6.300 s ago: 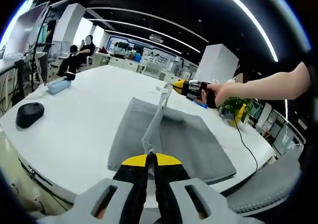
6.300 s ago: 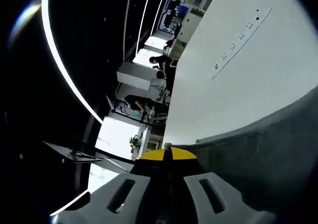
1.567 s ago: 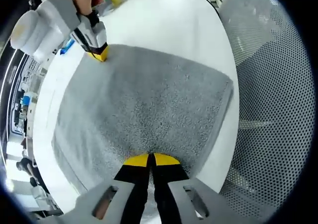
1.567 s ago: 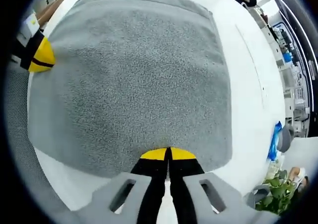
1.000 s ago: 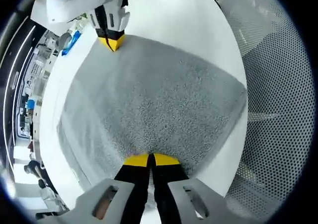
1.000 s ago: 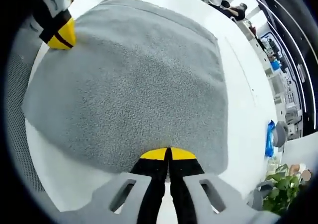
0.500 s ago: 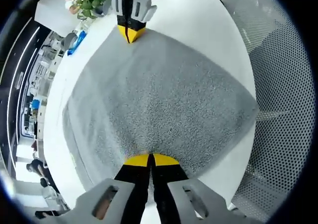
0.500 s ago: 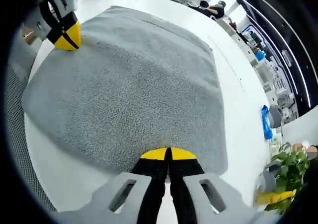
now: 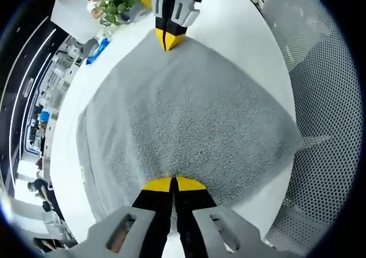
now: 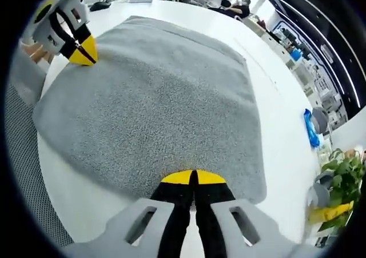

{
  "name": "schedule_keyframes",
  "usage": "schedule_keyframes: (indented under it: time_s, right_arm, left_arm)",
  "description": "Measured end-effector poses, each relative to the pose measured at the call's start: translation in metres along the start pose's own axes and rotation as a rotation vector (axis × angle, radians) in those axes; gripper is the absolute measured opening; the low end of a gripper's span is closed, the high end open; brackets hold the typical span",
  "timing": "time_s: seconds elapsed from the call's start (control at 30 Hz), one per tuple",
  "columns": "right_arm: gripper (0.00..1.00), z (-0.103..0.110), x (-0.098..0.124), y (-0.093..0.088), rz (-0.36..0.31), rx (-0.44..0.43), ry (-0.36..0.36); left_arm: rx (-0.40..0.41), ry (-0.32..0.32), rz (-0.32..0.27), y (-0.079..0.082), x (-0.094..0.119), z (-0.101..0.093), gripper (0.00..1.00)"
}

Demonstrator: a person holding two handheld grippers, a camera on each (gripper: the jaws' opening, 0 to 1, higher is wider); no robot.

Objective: Fold the towel on the table until its edges align and the towel forms a compact rectangular stack.

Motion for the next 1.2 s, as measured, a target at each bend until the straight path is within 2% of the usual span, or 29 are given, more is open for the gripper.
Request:
schedule_keyframes:
  time_s: [0.03,0.13,0.33,0.7,1.2]
  right_arm:
    - [0.00,0.001,0.002,-0.001,-0.002,-0.008,-0.004]
    - [0.00,0.005,0.007,-0.005,-0.010,-0.041,-0.018]
    - [0.00,0.015,0.018,-0.013,-0.054,-0.066,-0.043]
    - [0.00,0.020,0.025,-0.018,-0.056,-0.149,0.007]
    - [0.00,0.032,0.034,-0.016,-0.030,-0.074,0.016]
  left_arm:
    - [0.004,0.002,-0.005,-0.001,0.000,0.001,0.01]
    - [0.137,0.017,-0.057,-0.005,0.000,0.004,0.01]
    - [0.106,0.032,-0.049,-0.007,0.000,0.007,0.01]
    - [0.100,0.020,-0.047,-0.009,-0.001,0.019,0.01]
    - [0.082,0.013,-0.040,-0.009,-0.005,0.036,0.01]
Point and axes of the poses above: the point that each gripper's makers call its tool centre point, and the gripper's own axes: x roughly backward along the fingers, z roughly to its left, y roughly out of its top, the point moved 7 cm from there along x, roughly backward along the fingers, and after that the axes turned 15 degrees about -y, right-handed, at the moved point
